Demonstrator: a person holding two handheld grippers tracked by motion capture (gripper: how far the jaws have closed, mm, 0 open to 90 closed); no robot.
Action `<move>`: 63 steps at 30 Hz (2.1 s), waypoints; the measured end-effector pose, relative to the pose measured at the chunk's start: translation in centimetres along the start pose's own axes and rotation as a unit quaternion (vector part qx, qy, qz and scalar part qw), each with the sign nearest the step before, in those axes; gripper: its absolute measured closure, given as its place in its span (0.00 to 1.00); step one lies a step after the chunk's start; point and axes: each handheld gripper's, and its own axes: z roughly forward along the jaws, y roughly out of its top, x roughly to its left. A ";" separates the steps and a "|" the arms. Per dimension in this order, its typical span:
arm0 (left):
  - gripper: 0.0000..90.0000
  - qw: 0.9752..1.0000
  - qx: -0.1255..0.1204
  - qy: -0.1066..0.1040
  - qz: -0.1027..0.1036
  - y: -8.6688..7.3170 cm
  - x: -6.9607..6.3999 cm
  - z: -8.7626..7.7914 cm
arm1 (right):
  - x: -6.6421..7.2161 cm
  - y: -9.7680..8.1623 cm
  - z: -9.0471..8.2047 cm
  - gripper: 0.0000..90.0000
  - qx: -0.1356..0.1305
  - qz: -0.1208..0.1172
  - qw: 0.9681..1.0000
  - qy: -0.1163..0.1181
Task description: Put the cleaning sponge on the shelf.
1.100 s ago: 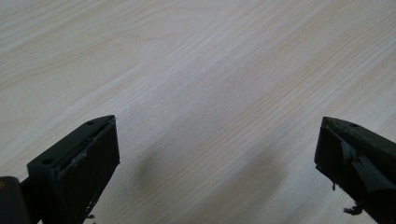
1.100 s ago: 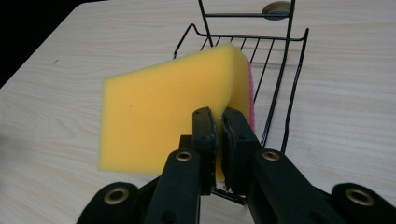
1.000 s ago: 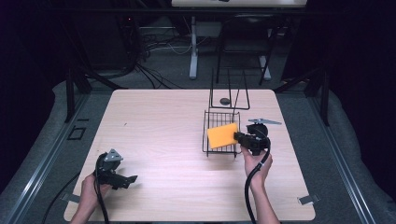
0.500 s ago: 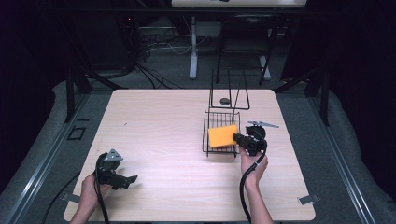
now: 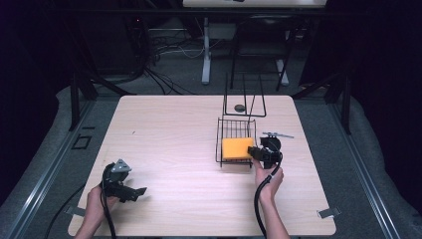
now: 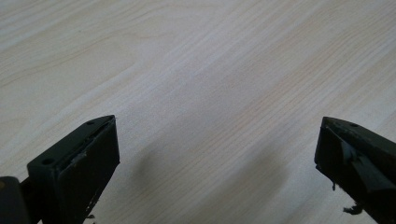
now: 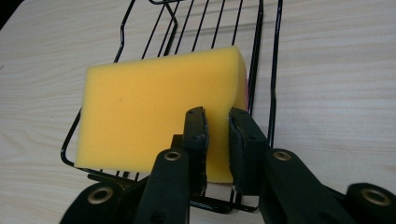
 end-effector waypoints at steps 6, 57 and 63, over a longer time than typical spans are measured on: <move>0.00 1.000 0.001 0.000 0.000 0.0 0.0 0.0 | 0.4 0.1 0.0 0.79 0.014 -0.016 1.000 -0.013; 0.00 1.000 0.002 0.000 0.002 0.0 -0.2 0.1 | 1.8 -2.4 -11.5 0.01 -0.014 -0.173 0.985 -0.009; 0.00 1.000 0.002 0.000 0.002 0.0 -0.2 0.1 | 0.6 -3.8 -12.7 0.00 -0.008 -0.169 0.986 -0.015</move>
